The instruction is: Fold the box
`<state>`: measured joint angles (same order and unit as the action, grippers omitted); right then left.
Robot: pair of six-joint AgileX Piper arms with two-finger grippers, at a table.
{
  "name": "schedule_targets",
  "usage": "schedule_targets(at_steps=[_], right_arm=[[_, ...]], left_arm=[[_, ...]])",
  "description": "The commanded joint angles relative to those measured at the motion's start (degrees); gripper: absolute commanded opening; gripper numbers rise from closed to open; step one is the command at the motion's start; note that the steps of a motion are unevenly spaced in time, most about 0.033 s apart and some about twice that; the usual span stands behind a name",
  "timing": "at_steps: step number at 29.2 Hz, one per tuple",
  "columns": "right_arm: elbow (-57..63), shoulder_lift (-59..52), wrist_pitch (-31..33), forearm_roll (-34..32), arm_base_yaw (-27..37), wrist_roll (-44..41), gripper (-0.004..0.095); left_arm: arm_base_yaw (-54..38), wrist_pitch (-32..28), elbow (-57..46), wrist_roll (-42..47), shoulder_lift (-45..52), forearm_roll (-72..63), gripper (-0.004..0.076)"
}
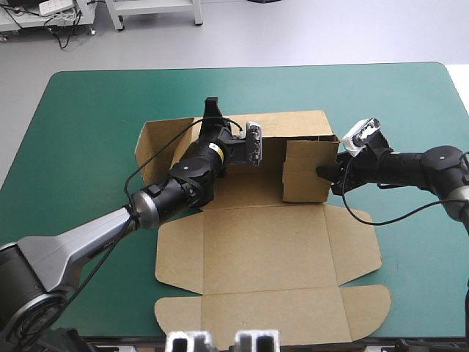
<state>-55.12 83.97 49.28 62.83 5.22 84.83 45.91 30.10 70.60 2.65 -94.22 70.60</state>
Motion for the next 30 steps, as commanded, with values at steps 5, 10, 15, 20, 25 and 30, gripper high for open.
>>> schedule_targets(at_steps=[5,10,15,20,25,30], right_arm=[[-1.15,-1.95,-5.45,10.99,-0.32,0.52,0.0010],[-0.07,-1.95,-5.56,11.14,-0.32,0.21,-0.0002],[-0.08,-1.95,-5.44,10.62,-0.32,-0.83,-0.0003],[-0.08,-1.95,-4.79,10.18,-0.32,-1.40,-0.0003],[-0.08,-1.95,-4.58,8.98,-0.32,-2.72,-0.0003],[-0.08,-1.95,-4.32,7.72,-0.32,-3.66,-0.0003]], left_arm=[[0.32,-0.65,0.71,1.05,1.61,-2.07,-0.0010],[0.32,-0.18,0.71,1.05,1.28,-2.07,-0.0010],[0.32,-0.06,0.71,1.05,1.28,-1.21,-0.0009],[0.21,-0.58,0.71,1.05,1.28,5.12,0.0018],[0.21,-3.83,0.71,0.96,1.28,6.80,0.0181],[0.21,-4.92,0.71,6.18,1.28,6.57,0.0339]])
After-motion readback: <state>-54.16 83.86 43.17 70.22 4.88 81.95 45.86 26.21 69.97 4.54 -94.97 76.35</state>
